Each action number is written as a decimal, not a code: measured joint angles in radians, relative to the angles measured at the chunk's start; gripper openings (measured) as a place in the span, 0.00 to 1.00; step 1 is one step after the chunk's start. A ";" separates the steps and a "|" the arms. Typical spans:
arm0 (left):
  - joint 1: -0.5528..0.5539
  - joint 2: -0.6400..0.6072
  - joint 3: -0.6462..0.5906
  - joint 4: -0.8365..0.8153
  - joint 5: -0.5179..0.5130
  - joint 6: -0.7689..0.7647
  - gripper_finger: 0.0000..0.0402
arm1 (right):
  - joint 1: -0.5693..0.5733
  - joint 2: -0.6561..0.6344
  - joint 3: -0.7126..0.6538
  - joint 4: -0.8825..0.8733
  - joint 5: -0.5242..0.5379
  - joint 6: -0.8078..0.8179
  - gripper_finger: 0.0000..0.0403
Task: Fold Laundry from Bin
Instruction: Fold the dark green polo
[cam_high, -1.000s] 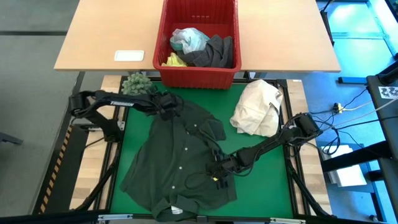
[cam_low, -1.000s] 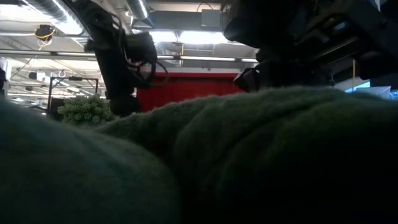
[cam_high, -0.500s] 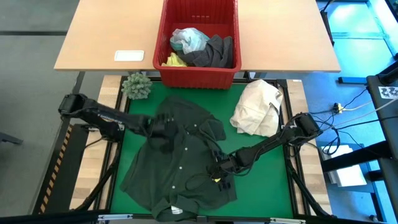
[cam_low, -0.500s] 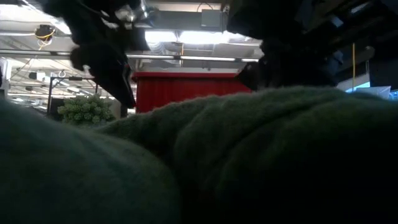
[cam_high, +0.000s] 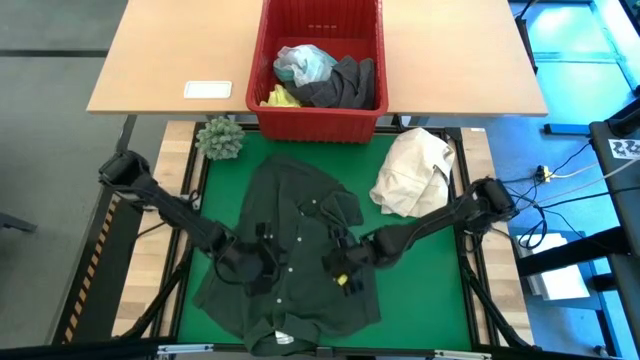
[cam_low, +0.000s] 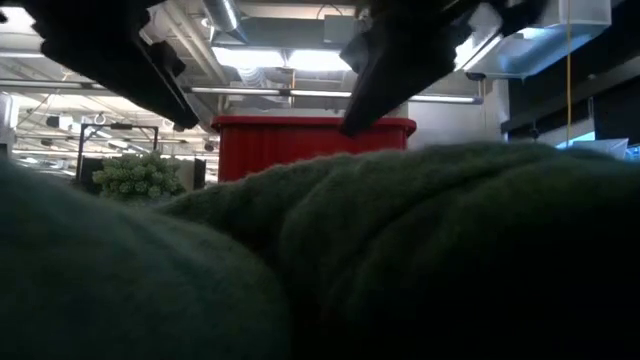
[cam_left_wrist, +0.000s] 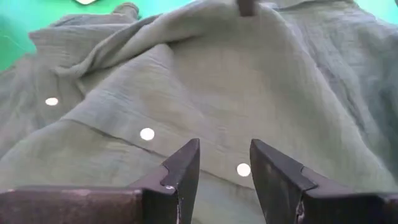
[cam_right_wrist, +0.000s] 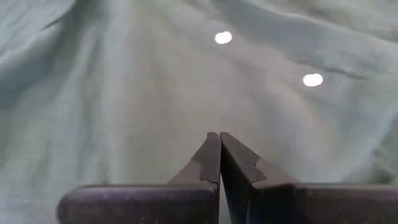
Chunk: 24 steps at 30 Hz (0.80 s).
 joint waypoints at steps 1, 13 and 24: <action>-0.007 0.015 0.000 0.019 -0.001 -0.006 0.34 | -0.016 -0.009 -0.006 -0.002 -0.006 -0.002 0.02; -0.040 0.164 -0.001 0.235 0.031 -0.035 0.34 | -0.254 -0.086 -0.121 0.020 -0.015 -0.006 0.02; -0.040 0.274 -0.001 0.318 0.146 -0.061 0.34 | -0.389 -0.086 -0.215 0.016 -0.015 -0.003 0.02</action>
